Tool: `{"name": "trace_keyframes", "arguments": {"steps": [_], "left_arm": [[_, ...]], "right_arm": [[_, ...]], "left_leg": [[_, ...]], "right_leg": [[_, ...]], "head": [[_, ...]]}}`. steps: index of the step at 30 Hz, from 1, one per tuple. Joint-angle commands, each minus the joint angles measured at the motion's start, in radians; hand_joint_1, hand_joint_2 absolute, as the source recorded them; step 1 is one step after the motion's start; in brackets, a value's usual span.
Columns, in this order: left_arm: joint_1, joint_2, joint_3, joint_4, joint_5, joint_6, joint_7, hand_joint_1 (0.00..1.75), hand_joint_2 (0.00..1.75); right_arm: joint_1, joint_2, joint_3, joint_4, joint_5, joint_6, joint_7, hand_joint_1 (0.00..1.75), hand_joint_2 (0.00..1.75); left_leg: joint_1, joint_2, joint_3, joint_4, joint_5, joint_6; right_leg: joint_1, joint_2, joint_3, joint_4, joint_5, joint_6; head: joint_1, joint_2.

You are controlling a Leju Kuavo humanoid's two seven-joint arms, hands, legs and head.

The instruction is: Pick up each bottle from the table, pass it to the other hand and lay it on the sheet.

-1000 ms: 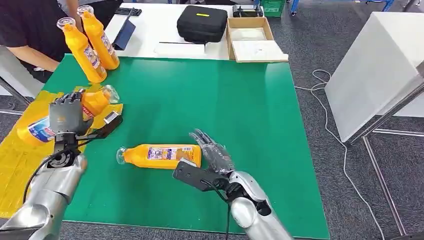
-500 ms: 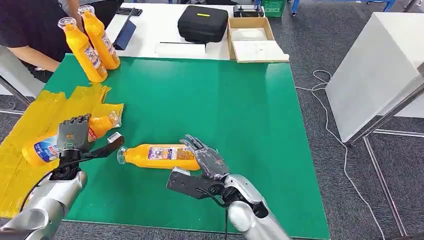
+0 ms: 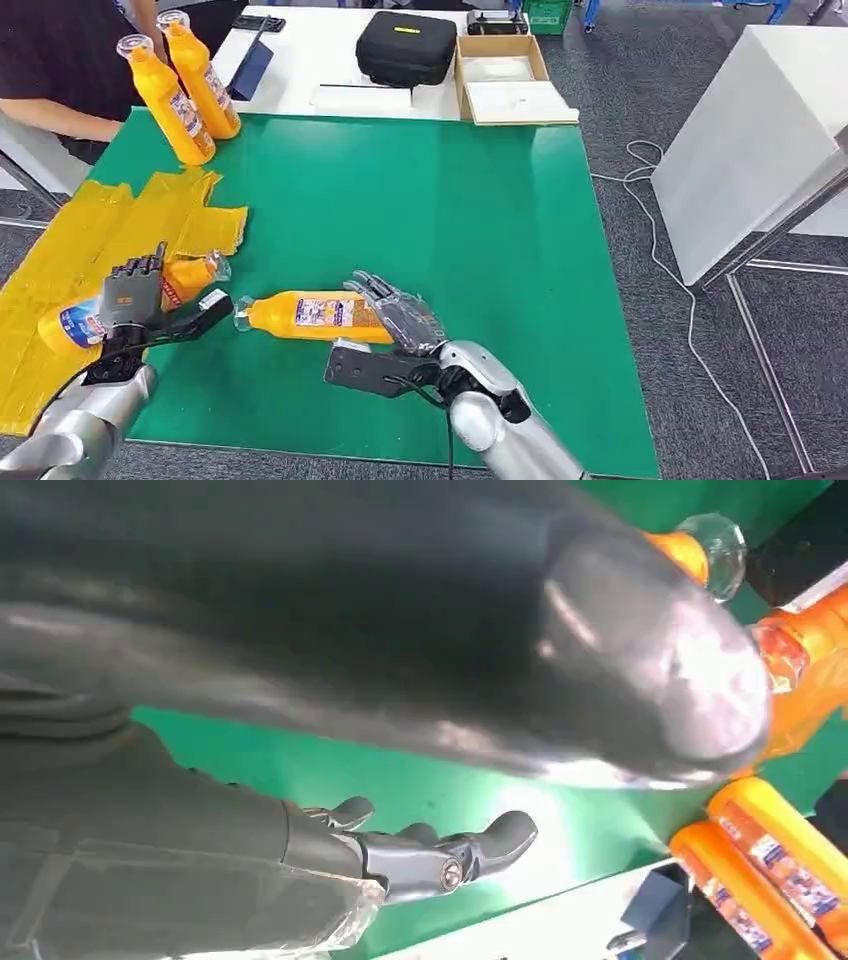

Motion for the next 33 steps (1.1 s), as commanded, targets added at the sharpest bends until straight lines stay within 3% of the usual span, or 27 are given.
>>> {"name": "trace_keyframes", "arguments": {"steps": [1, 6, 10, 11, 12, 13, 14, 21, 22, 24, 26, 33], "left_arm": [[0.032, 0.007, 0.105, 0.04, 0.048, 0.008, -0.081, 0.0, 0.0], [0.101, -0.009, 0.222, -0.117, 0.093, 0.008, -0.241, 0.0, 0.0], [0.113, -0.048, 0.415, -0.209, 0.163, 0.008, -0.401, 0.0, 0.0], [0.093, -0.07, 0.513, -0.215, 0.265, 0.008, -0.521, 0.0, 0.0], [0.093, -0.07, 0.513, -0.215, 0.265, 0.008, -0.521, 0.0, 0.0], [0.055, -0.081, 0.599, -0.195, 0.361, 0.008, -0.647, 0.0, 0.0], [0.032, -0.093, 0.611, -0.19, 0.445, 0.008, -0.703, 0.0, 0.0], [0.037, -0.093, 0.59, -0.206, 0.481, 0.008, -0.703, 0.0, 0.0], [0.079, -0.083, 0.398, -0.301, 0.766, 0.005, -0.703, 0.0, 0.0], [0.121, -0.059, 0.226, -0.454, 1.092, 0.008, -0.703, 0.0, 0.0], [0.156, -0.062, 0.18, -0.605, 1.265, -0.005, -0.703, 0.0, 0.0], [0.157, -0.099, 0.11, -0.752, 1.337, -0.035, -0.703, 0.0, 0.0]], "right_arm": [[-0.062, -0.011, 0.056, 0.088, -0.003, 0.001, -0.009, 0.0, 0.0], [-0.092, -0.011, 0.068, 0.119, -0.007, 0.004, -0.03, 0.0, 0.0], [-0.128, 0.004, 0.084, 0.154, -0.022, 0.005, -0.042, 0.0, 0.0], [-0.134, 0.008, 0.089, 0.162, -0.025, 0.004, -0.041, 0.0, 0.0], [-0.134, 0.008, 0.089, 0.162, -0.025, 0.004, -0.041, 0.0, 0.0], [-0.143, 0.017, 0.091, 0.178, -0.031, 0.003, -0.033, 0.0, 0.0], [-0.147, 0.021, 0.092, 0.187, -0.033, 0.001, -0.025, 0.0, 0.0], [-0.149, 0.022, 0.093, 0.19, -0.033, 0.0, -0.025, 0.0, 0.0], [-0.153, 0.031, 0.09, 0.206, -0.034, -0.004, -0.011, 0.0, 1.75], [-0.163, 0.049, 0.089, 0.241, -0.032, -0.011, -0.001, 0.0, 1.75], [-0.175, 0.065, 0.087, 0.282, -0.026, -0.02, 0.01, 0.0, 1.75], [-0.203, 0.117, 0.055, 0.455, 0.033, -0.097, 0.064, 0.0, 1.75]], "left_leg": [[-0.001, 0.004, 0.009, -0.001, -0.003, 0.001], [0.0, 0.002, 0.004, -0.001, -0.001, 0.001], [0.0, 0.001, 0.003, 0.0, -0.001, 0.001], [0.0, 0.001, 0.006, 0.0, -0.002, 0.001], [0.0, 0.0, 0.003, 0.0, -0.001, 0.001], [0.0, 0.0, 0.005, 0.001, -0.002, 0.001], [0.0, -0.001, 0.004, 0.0, -0.001, 0.001], [0.0, -0.003, 0.004, 0.0, 0.0, 0.001], [0.0, -0.002, 0.005, 0.0, -0.001, 0.001], [0.0, -0.003, 0.005, 0.0, -0.001, 0.001], [0.001, -0.002, 0.004, 0.001, -0.001, 0.001], [0.001, -0.006, 0.004, 0.0, 0.0, 0.001]], "right_leg": [[0.0, 0.002, 0.008, -0.001, -0.002, -0.002], [0.0, 0.0, 0.004, -0.001, 0.0, -0.001], [0.0, -0.001, 0.004, -0.001, -0.001, -0.001], [0.0, -0.002, 0.007, 0.0, -0.002, -0.002], [0.0, -0.002, 0.004, 0.0, -0.001, -0.001], [0.001, -0.003, 0.006, 0.0, -0.002, -0.002], [0.0, -0.003, 0.004, 0.0, -0.002, -0.002], [0.0, -0.004, 0.002, -0.001, -0.001, -0.001], [0.001, -0.004, 0.003, -0.001, -0.001, -0.002], [0.001, -0.006, 0.003, -0.001, -0.002, -0.002], [0.001, -0.004, 0.003, -0.001, -0.002, -0.002], [0.001, -0.009, 0.002, -0.001, -0.002, -0.001]], "head": [[0.0, 0.0], [0.0, 0.0], [0.0, 0.0], [0.0, 0.0], [0.0, 0.0], [0.0, 0.0], [0.0, 0.0], [0.0, 0.0], [0.0, 0.0], [0.0, 0.0], [0.0, 0.0], [0.0, 0.0]]}}
